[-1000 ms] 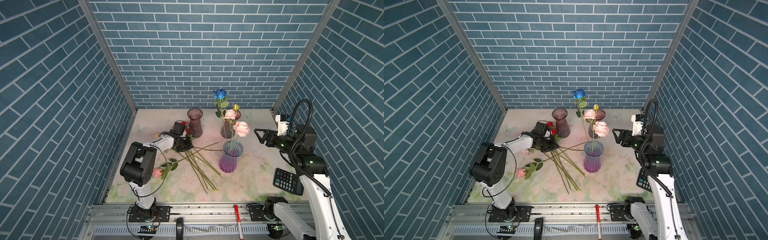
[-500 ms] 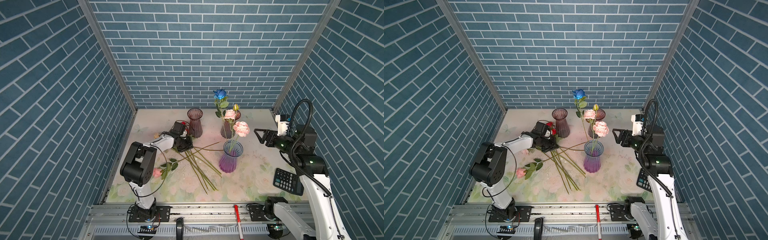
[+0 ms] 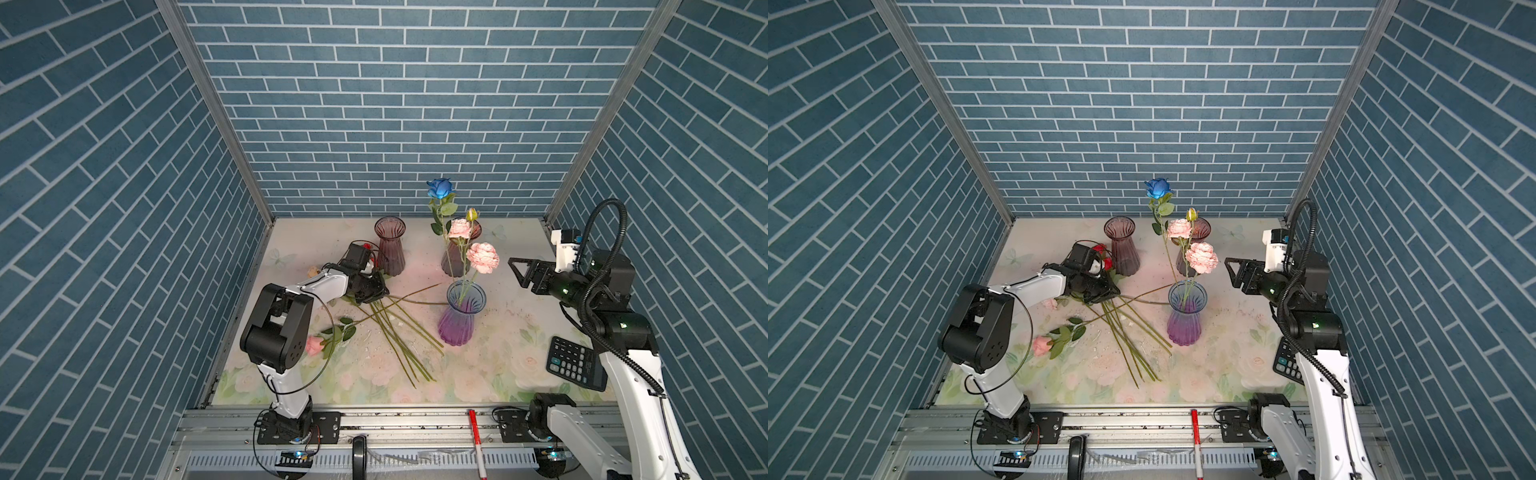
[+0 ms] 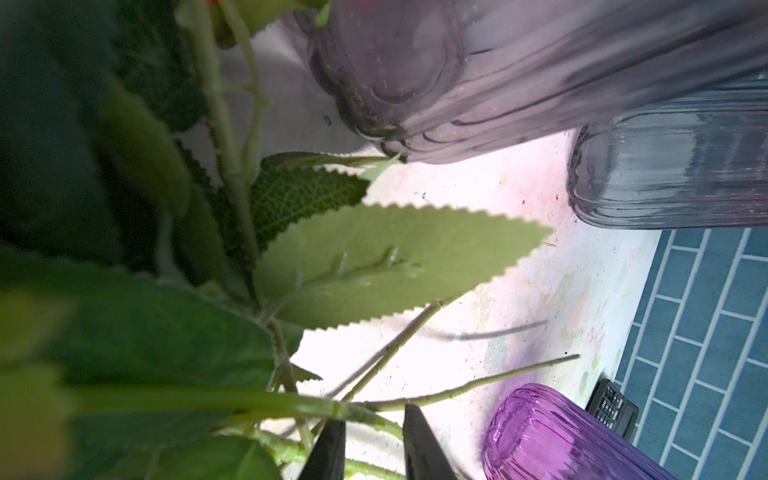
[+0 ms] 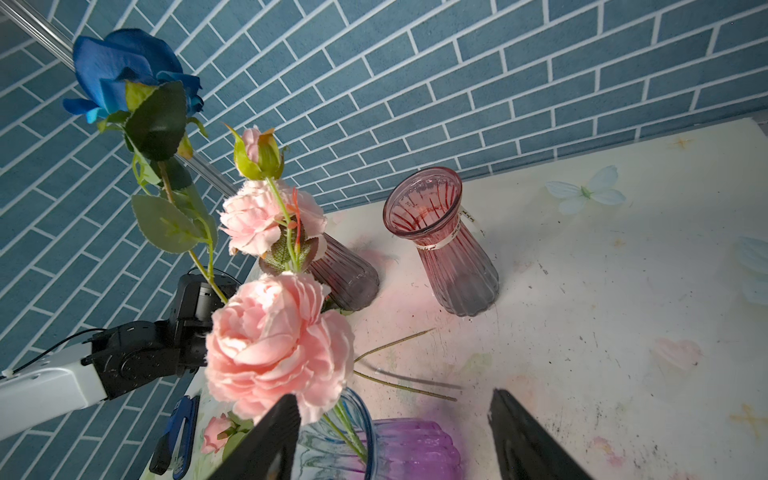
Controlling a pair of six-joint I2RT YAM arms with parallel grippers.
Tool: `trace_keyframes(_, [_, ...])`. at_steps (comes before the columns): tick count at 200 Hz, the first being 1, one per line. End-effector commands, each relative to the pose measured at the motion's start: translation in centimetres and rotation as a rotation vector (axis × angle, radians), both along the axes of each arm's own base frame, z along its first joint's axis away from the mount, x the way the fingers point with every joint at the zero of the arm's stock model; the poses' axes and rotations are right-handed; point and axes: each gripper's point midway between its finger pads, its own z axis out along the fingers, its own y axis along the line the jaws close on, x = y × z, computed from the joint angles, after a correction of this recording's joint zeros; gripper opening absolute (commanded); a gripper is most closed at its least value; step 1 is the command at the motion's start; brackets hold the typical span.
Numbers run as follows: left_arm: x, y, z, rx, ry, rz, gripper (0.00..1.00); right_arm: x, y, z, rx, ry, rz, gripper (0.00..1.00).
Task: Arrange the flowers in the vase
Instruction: 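Draw the right gripper back while the left gripper lowers onto the red roses, then grasp a red rose stem with the left gripper and lift it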
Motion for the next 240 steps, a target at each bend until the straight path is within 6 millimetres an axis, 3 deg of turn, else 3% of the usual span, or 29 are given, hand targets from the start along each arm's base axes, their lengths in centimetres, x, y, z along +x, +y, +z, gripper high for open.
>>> trace_keyframes(1, [0.8, -0.1, -0.3, -0.007, -0.002, -0.004, 0.25, -0.7, 0.4, 1.1, -0.017, -0.048, 0.033, 0.74])
trace_keyframes(26, [0.8, 0.1, 0.0, -0.018, -0.008, -0.002, 0.18, -0.9, 0.4, 1.1, -0.02, -0.048, 0.032, 0.74])
trace_keyframes(49, [1.0, 0.5, 1.5, -0.039, -0.034, 0.009, 0.12, -1.0, 0.3, 1.1, -0.027, -0.047, 0.032, 0.74])
trace_keyframes(120, [0.7, 0.9, 11.2, -0.161, -0.212, 0.011, 0.0, -0.9, 0.2, 3.0, -0.041, -0.083, 0.029, 0.74])
trace_keyframes(155, [-0.6, 1.6, 14.7, -0.18, -0.297, 0.006, 0.03, -0.8, 0.5, 5.0, -0.017, -0.111, 0.04, 0.74])
trace_keyframes(174, [-1.2, 1.5, 14.2, -0.207, -0.265, 0.018, 0.18, -0.7, 0.9, 5.8, 0.012, -0.121, 0.058, 0.74])
trace_keyframes(197, [-1.7, 0.9, 12.2, -0.245, -0.207, 0.046, 0.29, -0.4, 1.1, 5.6, 0.036, -0.111, 0.066, 0.74])
trace_keyframes(219, [-1.8, 0.6, 10.1, -0.269, -0.166, 0.107, 0.37, -0.4, 1.1, 5.2, 0.043, -0.106, 0.063, 0.74])
trace_keyframes(240, [-1.7, 0.2, 7.9, -0.299, -0.115, 0.181, 0.38, -0.5, 1.1, 4.5, 0.04, -0.094, 0.066, 0.74])
